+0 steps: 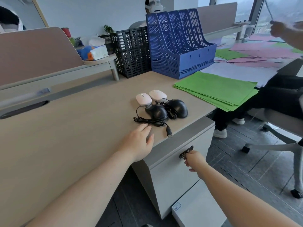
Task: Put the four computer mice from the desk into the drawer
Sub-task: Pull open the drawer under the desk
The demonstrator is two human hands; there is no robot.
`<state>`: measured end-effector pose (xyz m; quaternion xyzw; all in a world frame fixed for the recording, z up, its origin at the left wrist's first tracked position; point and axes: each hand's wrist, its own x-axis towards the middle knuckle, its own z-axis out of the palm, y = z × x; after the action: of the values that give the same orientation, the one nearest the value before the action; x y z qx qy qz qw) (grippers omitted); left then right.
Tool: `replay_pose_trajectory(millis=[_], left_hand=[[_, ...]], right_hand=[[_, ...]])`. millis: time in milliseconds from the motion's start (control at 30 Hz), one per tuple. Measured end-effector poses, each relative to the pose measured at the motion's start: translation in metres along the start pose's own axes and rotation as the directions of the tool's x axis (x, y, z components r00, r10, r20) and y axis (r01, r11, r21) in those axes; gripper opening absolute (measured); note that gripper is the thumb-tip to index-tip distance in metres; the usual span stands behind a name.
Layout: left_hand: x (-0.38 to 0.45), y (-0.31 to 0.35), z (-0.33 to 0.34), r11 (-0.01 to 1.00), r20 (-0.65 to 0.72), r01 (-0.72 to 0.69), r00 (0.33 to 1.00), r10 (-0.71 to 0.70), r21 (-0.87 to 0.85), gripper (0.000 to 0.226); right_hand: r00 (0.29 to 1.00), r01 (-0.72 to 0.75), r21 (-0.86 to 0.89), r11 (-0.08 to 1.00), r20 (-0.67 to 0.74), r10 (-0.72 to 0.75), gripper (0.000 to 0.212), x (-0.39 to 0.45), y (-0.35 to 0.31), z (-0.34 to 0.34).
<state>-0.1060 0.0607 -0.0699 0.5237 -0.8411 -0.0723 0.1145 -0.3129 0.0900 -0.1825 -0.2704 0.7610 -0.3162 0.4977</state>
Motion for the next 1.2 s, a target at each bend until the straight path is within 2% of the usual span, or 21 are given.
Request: replay_pose_trajectory(millis=[133,233,300,333,367,400,433,500,567,667,733,800,900,1033,1200], left_hand=[[-0.003,0.002,0.001,1.000,0.011,0.005,1.000,-0.005,0.009,0.047],[-0.004,0.004,0.001,1.000,0.021,0.017,1.000,-0.018,0.016,0.047],[-0.004,0.006,0.001,1.000,0.021,0.020,1.000,-0.021,0.024,0.047],[-0.005,0.007,0.001,0.999,0.024,0.025,0.999,-0.026,0.028,0.047],[-0.005,0.009,0.000,0.999,0.028,0.032,0.999,-0.033,0.035,0.046],[-0.007,0.011,0.000,0.998,0.034,0.040,0.999,-0.042,0.045,0.046],[-0.009,0.013,-0.001,0.997,0.041,0.050,0.998,-0.052,0.055,0.046],[-0.016,0.019,-0.003,0.995,0.064,0.067,0.995,-0.072,0.077,0.048],[-0.023,0.025,-0.007,0.991,0.094,0.061,0.993,-0.072,0.119,0.049],[-0.034,0.030,-0.013,0.985,0.125,0.023,0.991,-0.045,0.172,0.051],[-0.040,0.033,-0.016,0.983,0.146,0.015,0.988,-0.042,0.185,0.052],[-0.044,0.035,-0.018,0.982,0.170,0.016,0.984,-0.049,0.191,0.053],[-0.051,0.040,-0.019,0.978,0.196,0.037,0.977,-0.079,0.208,0.054],[-0.058,0.050,-0.017,0.972,0.193,0.070,0.975,-0.114,0.223,0.056],[-0.068,0.049,-0.019,0.974,0.229,0.080,0.965,-0.129,0.213,0.058]], right_hand=[[0.999,0.045,0.049,0.998,-0.010,-0.045,0.022,-0.007,0.009,0.003],[1.000,0.006,0.076,0.997,0.003,-0.006,0.020,-0.018,0.017,-0.010],[0.994,0.069,-0.070,0.995,-0.082,-0.074,0.016,-0.024,0.022,-0.024],[0.967,0.131,-0.257,0.958,-0.181,-0.181,0.019,-0.026,0.023,-0.031],[0.905,0.195,-0.442,0.876,-0.264,-0.335,0.024,-0.028,0.024,-0.037],[0.827,0.274,-0.561,0.781,-0.277,-0.489,0.030,-0.028,0.022,-0.040],[0.765,0.361,-0.629,0.688,-0.221,-0.604,0.035,-0.028,0.020,-0.042],[0.738,0.466,-0.723,0.509,0.000,-0.675,0.039,-0.024,0.011,-0.041],[0.758,0.472,-0.782,0.407,0.124,-0.641,0.041,-0.021,0.005,-0.040],[0.767,0.443,-0.815,0.373,0.129,-0.629,0.040,-0.027,-0.003,-0.045],[0.811,0.411,-0.830,0.377,0.143,-0.568,0.038,-0.034,-0.005,-0.052],[0.847,0.373,-0.867,0.331,0.172,-0.504,0.039,-0.045,-0.004,-0.061],[0.857,0.346,-0.892,0.291,0.174,-0.486,0.045,-0.063,0.004,-0.080],[0.870,0.288,-0.927,0.239,0.149,-0.470,0.043,-0.087,0.022,-0.106],[0.933,0.185,-0.962,0.201,0.107,-0.345,0.045,-0.104,0.044,-0.120]])
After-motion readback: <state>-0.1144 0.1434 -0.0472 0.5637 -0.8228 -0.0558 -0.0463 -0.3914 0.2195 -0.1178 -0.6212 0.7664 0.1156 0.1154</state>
